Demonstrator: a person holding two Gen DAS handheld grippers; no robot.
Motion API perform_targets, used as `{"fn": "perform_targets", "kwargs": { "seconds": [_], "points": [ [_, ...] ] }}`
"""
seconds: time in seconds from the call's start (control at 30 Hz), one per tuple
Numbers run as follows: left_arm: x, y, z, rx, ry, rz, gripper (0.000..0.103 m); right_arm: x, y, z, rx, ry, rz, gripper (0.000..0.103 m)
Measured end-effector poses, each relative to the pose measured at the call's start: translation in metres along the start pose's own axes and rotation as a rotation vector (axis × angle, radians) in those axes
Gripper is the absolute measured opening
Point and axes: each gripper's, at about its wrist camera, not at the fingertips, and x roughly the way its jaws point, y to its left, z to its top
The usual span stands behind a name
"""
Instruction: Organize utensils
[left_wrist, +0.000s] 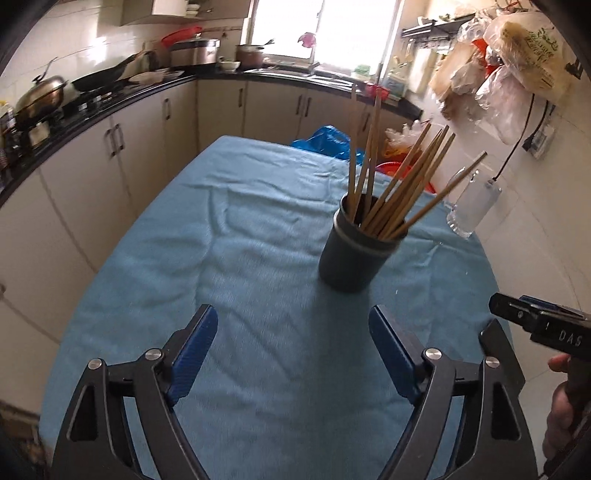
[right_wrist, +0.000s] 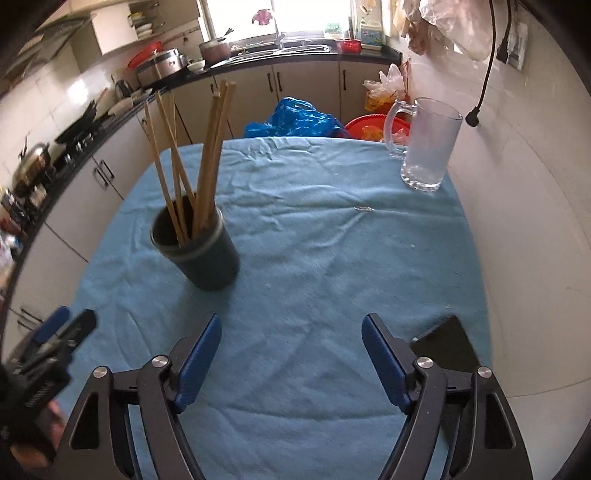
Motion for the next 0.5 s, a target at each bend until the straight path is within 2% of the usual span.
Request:
{"fn": "perform_targets", "kwargs": {
  "seconds": [0.1,0.2,0.27,0.4,0.5],
  "points": [
    [-0.014,-0.004,-0.013,-0.015,0.057,0.057,0.087,-0.005,-0.005,-0.014,-0.024,-0.005,-0.022,0.091],
    [-0.024,-0.006,-0.027,-0.002,0.151,0.100,0.087,-0.008,-0.007,-0.030,-0.046,0.003,-0.060,0.092],
    [-0.033,-0.006,-0.037,0.020,0.183,0.133,0.087,-0.012,-0.005,-0.043,-0.065,0.011,-0.088,0.093],
    [-0.056,-0.002,-0.046,0.049,0.156,0.183,0.088,-0.026,-0.001,-0.067,-0.055,0.023,-0.107,0.093],
    [-0.072,-0.004,-0.042,0.105,0.085,0.214,0.088,-0.045,0.010,-0.076,-0.069,-0.013,-0.126,0.093]
  ]
}}
